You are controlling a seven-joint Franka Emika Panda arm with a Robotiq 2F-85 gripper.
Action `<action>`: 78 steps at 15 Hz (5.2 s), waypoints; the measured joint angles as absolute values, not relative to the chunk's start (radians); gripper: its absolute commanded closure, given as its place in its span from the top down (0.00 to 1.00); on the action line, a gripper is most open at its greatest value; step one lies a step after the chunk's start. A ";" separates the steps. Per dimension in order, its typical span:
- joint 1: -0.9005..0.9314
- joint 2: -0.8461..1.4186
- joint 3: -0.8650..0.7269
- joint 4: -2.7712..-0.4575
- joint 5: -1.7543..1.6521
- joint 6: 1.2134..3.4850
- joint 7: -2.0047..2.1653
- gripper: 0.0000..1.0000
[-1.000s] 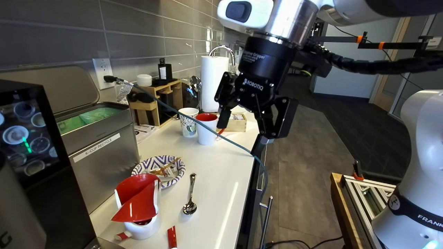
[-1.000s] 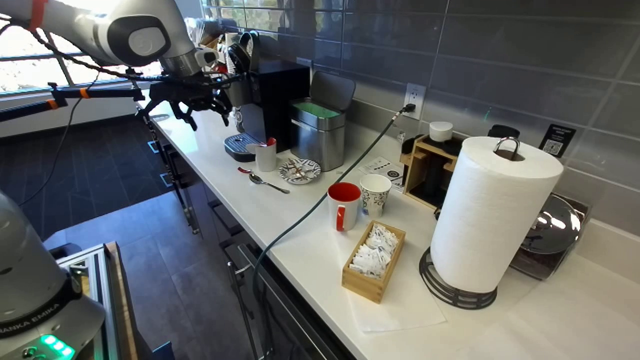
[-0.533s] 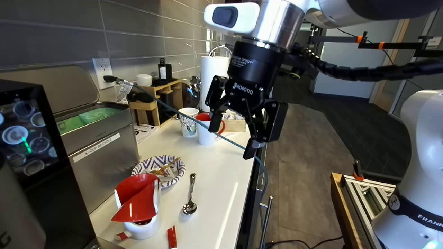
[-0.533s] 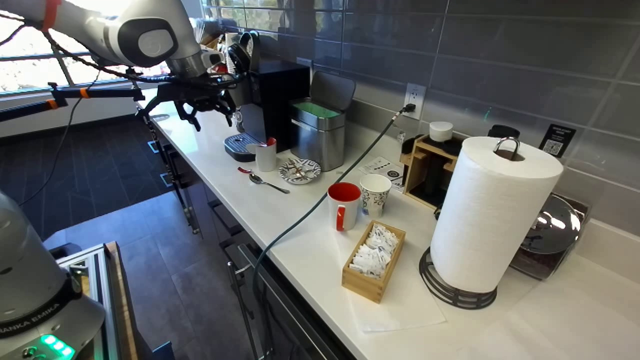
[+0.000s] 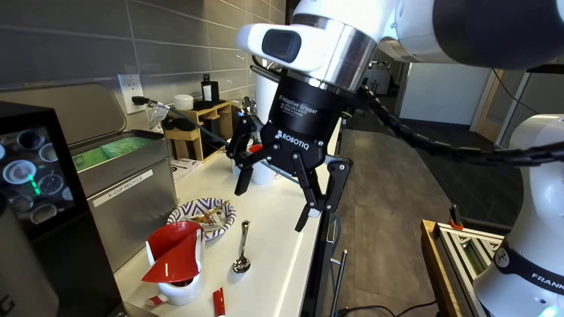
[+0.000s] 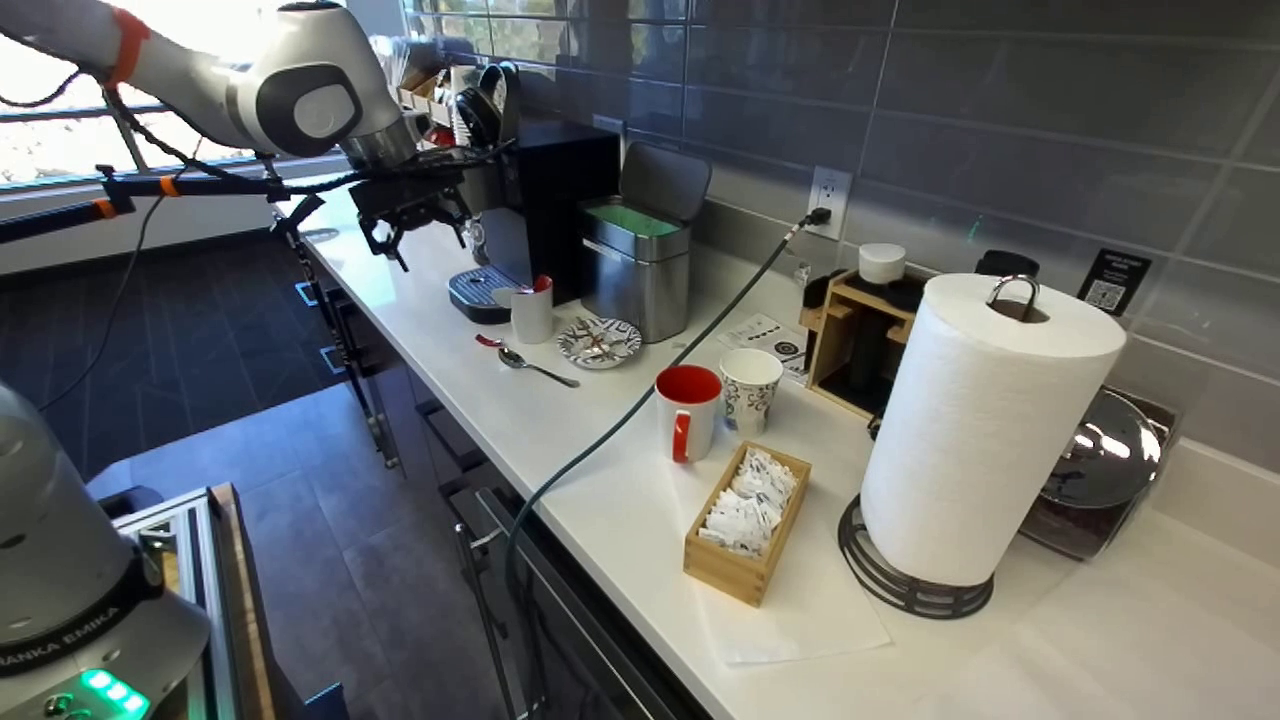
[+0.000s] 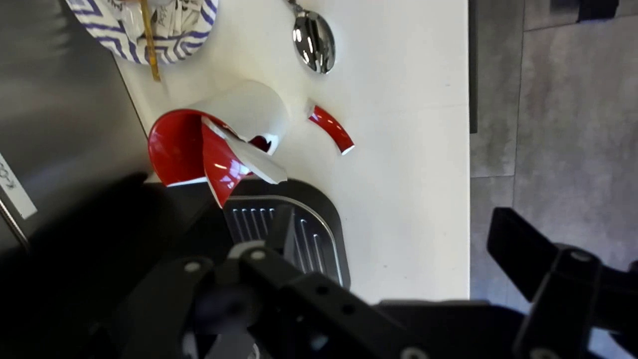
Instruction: Move the broken mug piece closer to the cup
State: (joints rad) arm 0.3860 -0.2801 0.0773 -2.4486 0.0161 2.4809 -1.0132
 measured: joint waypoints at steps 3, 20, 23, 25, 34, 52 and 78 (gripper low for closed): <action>0.383 -0.199 0.096 -2.394 0.002 2.488 -1.144 1.00; 0.274 0.083 0.185 -2.164 -0.291 2.518 -1.276 1.00; 0.259 0.092 0.186 -2.185 -0.291 2.586 -1.276 0.92; 0.254 0.105 0.186 -2.195 -0.291 2.617 -1.276 0.86; 0.245 0.150 0.192 -2.208 -0.292 2.649 -1.276 0.37; 0.246 0.162 0.215 -2.176 -0.404 2.652 -1.276 0.02; 0.050 0.055 0.044 -2.230 -0.081 2.702 -1.140 0.02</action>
State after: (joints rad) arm 0.0502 0.0546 0.0442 -2.2298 -0.0806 2.7024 -1.1402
